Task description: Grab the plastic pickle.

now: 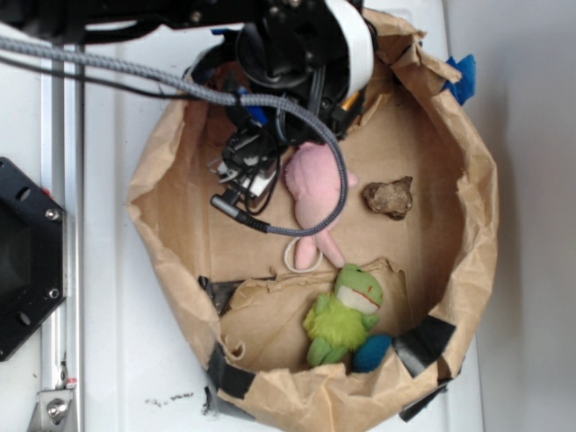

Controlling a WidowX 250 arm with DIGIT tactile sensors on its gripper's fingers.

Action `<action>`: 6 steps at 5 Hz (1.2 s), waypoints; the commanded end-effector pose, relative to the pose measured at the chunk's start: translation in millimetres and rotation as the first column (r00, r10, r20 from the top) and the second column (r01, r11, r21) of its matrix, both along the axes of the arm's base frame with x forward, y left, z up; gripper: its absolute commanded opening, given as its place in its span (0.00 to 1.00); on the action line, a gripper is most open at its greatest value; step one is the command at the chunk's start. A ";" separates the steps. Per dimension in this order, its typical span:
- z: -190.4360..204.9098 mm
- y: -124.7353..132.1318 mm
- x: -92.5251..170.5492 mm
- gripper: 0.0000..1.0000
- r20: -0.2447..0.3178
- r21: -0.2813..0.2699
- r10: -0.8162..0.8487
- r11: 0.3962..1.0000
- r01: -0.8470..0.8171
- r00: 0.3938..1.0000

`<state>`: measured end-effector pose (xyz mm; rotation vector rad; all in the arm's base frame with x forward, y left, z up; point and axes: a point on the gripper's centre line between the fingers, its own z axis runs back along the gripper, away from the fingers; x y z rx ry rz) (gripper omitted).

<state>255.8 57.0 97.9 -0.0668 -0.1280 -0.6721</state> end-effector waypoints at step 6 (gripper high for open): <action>-50.7 36.4 -9.6 1.00 -0.048 0.106 -0.160 0.981 0.164 0.986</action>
